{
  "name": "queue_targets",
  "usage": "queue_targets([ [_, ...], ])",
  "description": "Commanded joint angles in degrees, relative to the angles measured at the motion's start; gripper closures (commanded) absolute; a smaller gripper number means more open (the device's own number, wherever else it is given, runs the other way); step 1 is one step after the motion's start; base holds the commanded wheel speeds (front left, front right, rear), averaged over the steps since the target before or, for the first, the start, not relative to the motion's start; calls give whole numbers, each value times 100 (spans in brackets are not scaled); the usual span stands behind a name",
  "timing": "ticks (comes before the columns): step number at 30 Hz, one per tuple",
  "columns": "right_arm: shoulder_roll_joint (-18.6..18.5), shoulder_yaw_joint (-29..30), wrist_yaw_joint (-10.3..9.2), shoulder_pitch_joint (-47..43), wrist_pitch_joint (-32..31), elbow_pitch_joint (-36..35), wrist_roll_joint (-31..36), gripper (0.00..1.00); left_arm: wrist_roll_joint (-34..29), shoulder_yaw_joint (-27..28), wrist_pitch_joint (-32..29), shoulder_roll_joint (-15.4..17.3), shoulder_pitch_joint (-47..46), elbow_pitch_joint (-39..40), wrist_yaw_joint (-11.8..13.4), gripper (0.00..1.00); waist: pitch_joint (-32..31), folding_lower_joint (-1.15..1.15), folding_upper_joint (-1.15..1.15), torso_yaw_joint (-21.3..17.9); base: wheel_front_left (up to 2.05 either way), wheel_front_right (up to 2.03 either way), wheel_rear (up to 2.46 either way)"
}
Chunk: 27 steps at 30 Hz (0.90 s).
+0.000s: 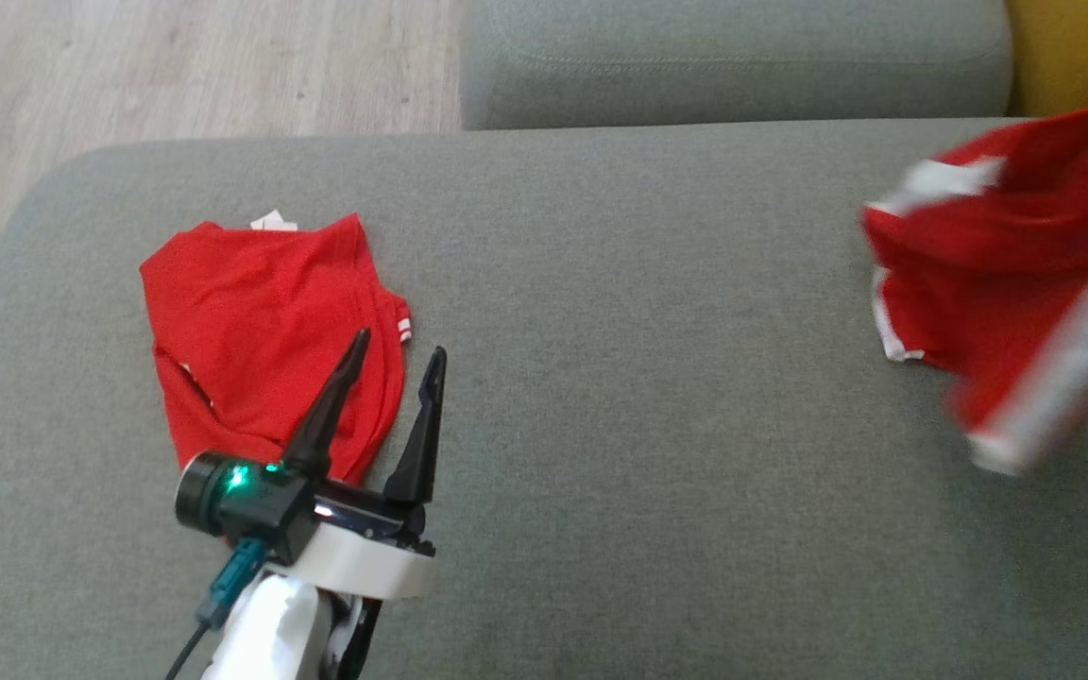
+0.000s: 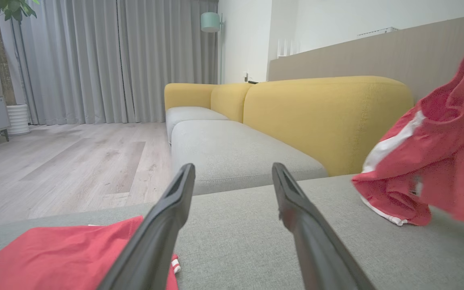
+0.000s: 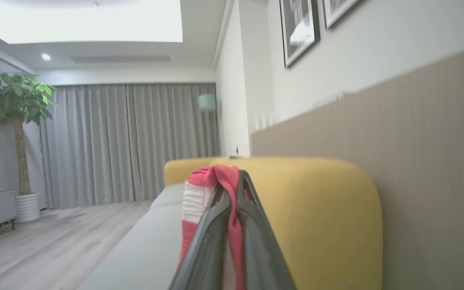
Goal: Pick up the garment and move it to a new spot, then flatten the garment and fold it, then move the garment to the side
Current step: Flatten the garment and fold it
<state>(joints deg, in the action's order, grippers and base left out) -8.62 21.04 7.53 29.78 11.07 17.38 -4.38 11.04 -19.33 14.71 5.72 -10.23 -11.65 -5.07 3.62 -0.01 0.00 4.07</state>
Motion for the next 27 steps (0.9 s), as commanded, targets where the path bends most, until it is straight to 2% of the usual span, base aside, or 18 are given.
queue_targets([
  [1, -168, -143, -4, 453, -105, -428, 109, 100, -24, 260, 29, 90, -115, 228, -3, 0, -46, 1, 0, -26, 0, 0, 0],
  [7, -489, -372, -4, 644, -667, -1180, 215, 100, -29, 341, 29, 99, -24, 322, -26, 0, 21, 1, 0, 51, 0, 0, 0],
  [12, -295, -1305, -4, 233, -1022, -1197, 11, 100, -63, 292, 29, 57, -59, 306, -56, 0, 168, 1, 0, 199, 0, 0, 0],
  [14, -134, -1802, -4, 37, -1105, -968, -351, 100, -73, 264, 29, 48, -99, 279, -72, 0, 231, 1, 0, 269, 0, 0, 0],
  [18, -129, -2860, -4, -251, -1114, -101, -758, 100, -79, 270, 29, 95, -258, 209, -100, 0, 352, 1, 0, 458, 0, 0, 0],
  [22, 6, -3856, -4, -251, -905, 856, -915, 100, -76, 274, 29, 153, -396, 160, -123, 0, 402, 1, 0, 647, 0, 0, 0],
  [27, 265, -4746, -4, -47, -610, 1781, -1074, 100, -74, 256, 29, 199, -395, 111, -136, 0, 439, 1, 0, 751, 0, 0, 0],
])
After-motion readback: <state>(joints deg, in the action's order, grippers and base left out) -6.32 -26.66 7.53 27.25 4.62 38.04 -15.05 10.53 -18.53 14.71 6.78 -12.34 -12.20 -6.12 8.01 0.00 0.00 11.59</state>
